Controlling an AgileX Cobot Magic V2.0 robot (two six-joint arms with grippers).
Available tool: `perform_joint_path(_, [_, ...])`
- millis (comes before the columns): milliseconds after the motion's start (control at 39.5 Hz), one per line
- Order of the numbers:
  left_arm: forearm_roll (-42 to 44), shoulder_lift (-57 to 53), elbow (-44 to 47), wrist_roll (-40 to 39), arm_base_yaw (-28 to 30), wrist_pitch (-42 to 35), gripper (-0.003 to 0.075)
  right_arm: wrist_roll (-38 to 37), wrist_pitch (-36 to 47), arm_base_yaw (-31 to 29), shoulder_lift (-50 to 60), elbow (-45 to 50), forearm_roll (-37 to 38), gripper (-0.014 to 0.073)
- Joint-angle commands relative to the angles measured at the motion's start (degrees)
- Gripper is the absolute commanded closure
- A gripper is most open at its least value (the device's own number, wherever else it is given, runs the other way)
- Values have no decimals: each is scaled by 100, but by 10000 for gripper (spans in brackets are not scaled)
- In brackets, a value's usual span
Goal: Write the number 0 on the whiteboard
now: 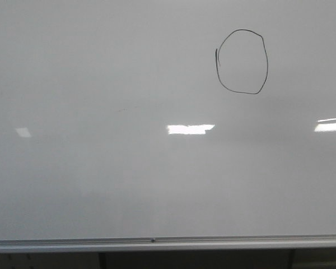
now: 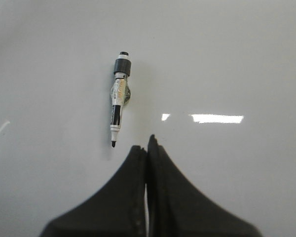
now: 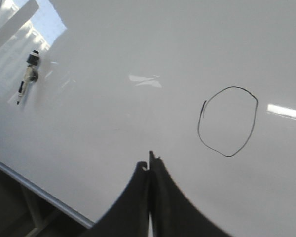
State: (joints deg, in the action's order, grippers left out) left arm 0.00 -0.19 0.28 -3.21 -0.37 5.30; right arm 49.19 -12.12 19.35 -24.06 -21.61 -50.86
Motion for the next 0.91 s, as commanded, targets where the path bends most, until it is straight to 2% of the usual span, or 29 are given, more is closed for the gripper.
perform_joint_path(0, [0, -101, 132, -54, -4, -403, 740, -212, 758, -42, 57, 46, 368, 661])
perform_joint_path(203, [0, -101, 132, -54, -4, -403, 740, -2151, 1522, -385, 514, 881, 2335, 661])
perform_joint_path(406, [0, -101, 132, -54, -4, -403, 740, -4343, 1631, -1157, 1153, 1819, 4024, 661])
perform_joint_path(482, [0, -101, 132, -54, -4, -403, 740, -4878, 1604, -1416, 1413, 2114, 4525, 661])
perform_joint_path(558, [0, -101, 132, -54, -4, -403, 740, -4984, 1567, -1588, 1654, 2334, 4601, 661])
perform_joint_path(659, [0, -101, 132, -54, -4, -403, 740, -4984, 1006, -1747, 1963, 2318, 4606, 661])
perform_joint_path(887, [0, -101, 132, -54, -4, -403, 740, -4984, 411, -1814, 2566, 2318, 4913, 661])
